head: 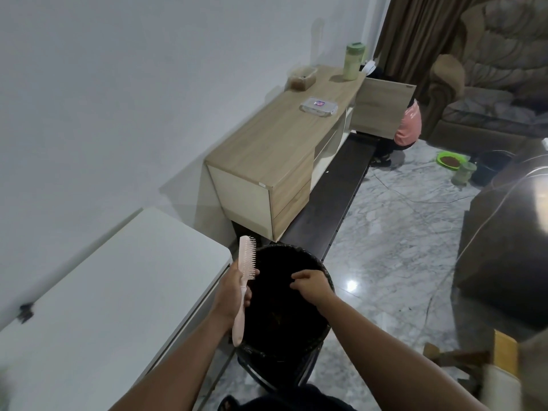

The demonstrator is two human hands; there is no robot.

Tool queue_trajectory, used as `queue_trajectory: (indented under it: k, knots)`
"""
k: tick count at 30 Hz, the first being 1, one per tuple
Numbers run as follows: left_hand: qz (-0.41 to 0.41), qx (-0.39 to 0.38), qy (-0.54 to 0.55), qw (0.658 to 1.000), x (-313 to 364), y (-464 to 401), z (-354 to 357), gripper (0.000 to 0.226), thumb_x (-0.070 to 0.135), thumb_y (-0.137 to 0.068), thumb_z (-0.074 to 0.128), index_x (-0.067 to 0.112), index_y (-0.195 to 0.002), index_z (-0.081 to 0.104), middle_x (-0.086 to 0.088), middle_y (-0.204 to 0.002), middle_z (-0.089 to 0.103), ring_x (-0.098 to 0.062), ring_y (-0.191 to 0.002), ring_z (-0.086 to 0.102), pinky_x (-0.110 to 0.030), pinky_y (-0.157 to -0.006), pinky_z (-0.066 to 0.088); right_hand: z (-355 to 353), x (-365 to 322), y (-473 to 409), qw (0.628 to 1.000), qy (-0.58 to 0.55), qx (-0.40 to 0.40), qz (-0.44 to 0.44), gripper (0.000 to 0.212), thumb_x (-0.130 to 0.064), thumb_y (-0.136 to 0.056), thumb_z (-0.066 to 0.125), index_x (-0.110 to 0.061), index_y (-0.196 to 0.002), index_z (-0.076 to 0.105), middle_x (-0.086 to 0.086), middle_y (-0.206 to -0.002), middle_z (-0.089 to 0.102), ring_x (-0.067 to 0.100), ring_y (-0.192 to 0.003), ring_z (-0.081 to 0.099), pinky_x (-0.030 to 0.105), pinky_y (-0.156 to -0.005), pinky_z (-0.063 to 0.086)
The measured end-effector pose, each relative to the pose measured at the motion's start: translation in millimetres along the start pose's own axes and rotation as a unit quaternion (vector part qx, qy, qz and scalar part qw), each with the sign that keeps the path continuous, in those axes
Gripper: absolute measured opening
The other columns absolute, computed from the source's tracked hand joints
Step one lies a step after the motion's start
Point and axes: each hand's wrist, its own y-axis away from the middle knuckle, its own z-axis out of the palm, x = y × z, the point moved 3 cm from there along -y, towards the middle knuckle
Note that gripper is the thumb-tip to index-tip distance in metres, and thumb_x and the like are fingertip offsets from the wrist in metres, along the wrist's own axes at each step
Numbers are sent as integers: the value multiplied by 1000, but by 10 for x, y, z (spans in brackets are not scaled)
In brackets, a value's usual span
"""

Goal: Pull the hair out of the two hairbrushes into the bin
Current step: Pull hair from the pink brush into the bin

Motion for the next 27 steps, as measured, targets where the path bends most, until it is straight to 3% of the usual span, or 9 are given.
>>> queue_trajectory:
  k: [2, 4, 6, 9, 12, 15, 20, 24, 27]
  knots:
    - [5, 11, -41, 999, -2, 12, 39, 53, 31, -94, 34, 6, -130, 62, -11, -74, 62, -11, -48, 48, -27, -45, 39, 163, -207, 102, 997, -34, -21, -65, 50, -29, -87, 82, -17, -133, 67, 4, -117, 73, 19, -105, 71, 34, -96, 57]
    - [20, -6, -85, 996, -18, 95, 129, 42, 18, -106, 32, 24, -134, 63, -12, -80, 64, -12, -53, 50, -25, -44, 41, 316, -386, 176, 986, -82, -11, -144, 60, -41, -81, 84, -28, -137, 63, -1, -114, 73, 15, -100, 73, 38, -91, 62]
    - [25, -29, -92, 995, -75, 161, 204, 46, 13, -109, 32, 34, -135, 63, -9, -73, 61, -12, -53, 48, -25, -45, 38, 393, -455, 205, 976, -102, 6, -192, 40, -33, -81, 85, -27, -119, 76, -1, -98, 78, 14, -83, 76, 39, -81, 65]
    - [1, -63, -88, 994, -181, 205, 255, 46, 7, -107, 32, 24, -134, 65, -1, -69, 70, -10, -47, 42, -22, -45, 31, 206, -477, 135, 978, -106, 89, -158, 6, -19, -90, 78, -17, -88, 83, 5, -76, 79, 18, -63, 74, 40, -72, 66]
    - [3, -82, -82, 993, -198, 241, 224, 43, 11, -109, 32, 26, -134, 63, -13, -99, 80, -12, -48, 43, -23, -45, 32, -27, -366, -24, 984, -91, 138, -72, 17, -20, -95, 71, -17, -80, 76, 5, -64, 76, 19, -57, 75, 42, -71, 67]
    - [12, -64, -74, 995, -198, 210, 133, 40, 14, -111, 28, 24, -134, 60, -9, -107, 81, -16, -53, 52, -27, -49, 42, -198, -236, -118, 982, -70, 173, -26, 23, -29, -96, 67, -18, -78, 75, 5, -62, 75, 22, -60, 75, 48, -71, 67]
    - [-1, -40, -72, 997, -229, 86, 12, 41, 10, -109, 32, 20, -142, 54, -17, -119, 75, -19, -62, 61, -31, -54, 48, -113, -372, 58, 987, -83, 124, -59, 46, -44, -104, 55, -6, -84, 71, 6, -71, 71, 18, -59, 67, 48, -72, 64]
    - [5, -57, -96, 994, -175, 120, 109, 41, 6, -106, 35, 22, -132, 62, -3, -84, 78, -16, -57, 58, -29, -50, 44, 229, -538, 223, 979, -22, 21, -202, 33, -42, -87, 78, -28, -117, 74, -3, -95, 74, 11, -85, 72, 35, -83, 63]
    - [-7, -86, -107, 991, -197, 156, 134, 44, 6, -105, 35, 23, -133, 64, -19, -93, 77, -15, -54, 54, -28, -46, 42, 217, -507, 178, 979, -34, 70, -187, 8, -32, -88, 79, -25, -85, 83, -5, -78, 77, 7, -73, 70, 42, -83, 62]
